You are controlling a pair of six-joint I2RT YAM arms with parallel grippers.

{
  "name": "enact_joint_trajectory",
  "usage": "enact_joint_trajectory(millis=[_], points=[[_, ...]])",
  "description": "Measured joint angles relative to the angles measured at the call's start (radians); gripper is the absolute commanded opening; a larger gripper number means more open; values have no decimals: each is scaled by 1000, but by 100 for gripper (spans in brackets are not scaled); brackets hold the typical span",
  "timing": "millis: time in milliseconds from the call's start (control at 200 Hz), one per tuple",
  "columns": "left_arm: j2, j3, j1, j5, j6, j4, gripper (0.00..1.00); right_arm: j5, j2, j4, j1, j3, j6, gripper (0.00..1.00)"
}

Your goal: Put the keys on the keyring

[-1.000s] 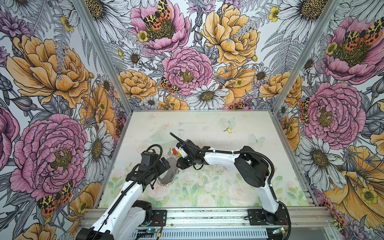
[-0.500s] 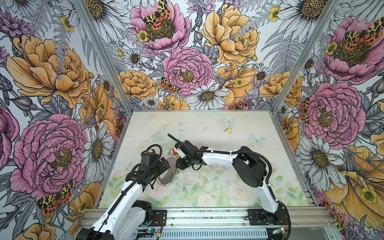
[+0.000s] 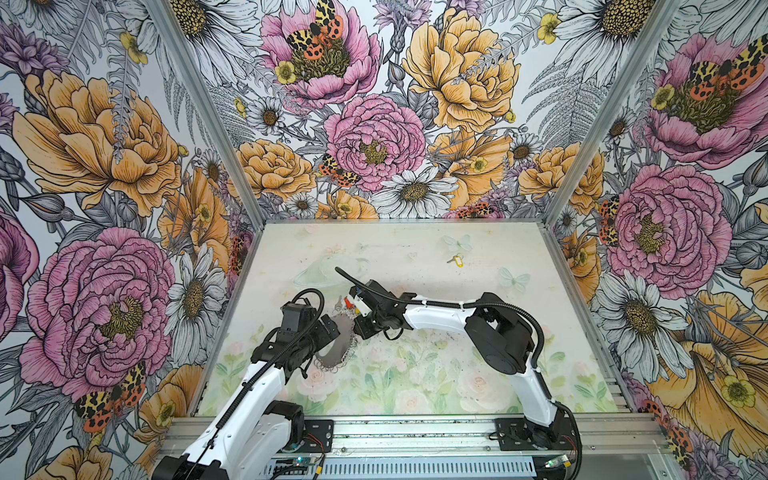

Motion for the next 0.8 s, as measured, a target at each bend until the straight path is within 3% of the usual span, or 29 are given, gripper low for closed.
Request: enact_joint_trajectory(millis=[160, 801], points=[[0, 0, 0, 0, 0, 0, 99, 13, 0, 0, 0, 0, -15, 35], [0, 0, 0, 0, 0, 0, 99, 37, 31, -5, 3, 37, -52, 34]])
